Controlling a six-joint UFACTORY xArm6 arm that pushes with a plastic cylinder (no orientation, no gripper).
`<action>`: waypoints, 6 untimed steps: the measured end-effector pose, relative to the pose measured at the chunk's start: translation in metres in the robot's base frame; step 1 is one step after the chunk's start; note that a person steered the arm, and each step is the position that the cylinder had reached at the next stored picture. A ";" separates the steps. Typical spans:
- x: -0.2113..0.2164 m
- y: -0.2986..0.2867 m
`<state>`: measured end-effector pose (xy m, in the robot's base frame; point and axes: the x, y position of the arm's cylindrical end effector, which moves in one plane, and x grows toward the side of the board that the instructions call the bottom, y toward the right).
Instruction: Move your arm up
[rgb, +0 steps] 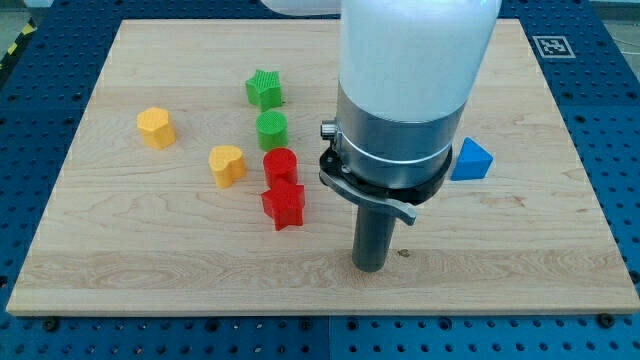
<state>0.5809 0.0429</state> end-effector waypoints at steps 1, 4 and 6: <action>-0.013 0.001; -0.068 0.003; -0.072 0.004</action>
<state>0.5092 0.0471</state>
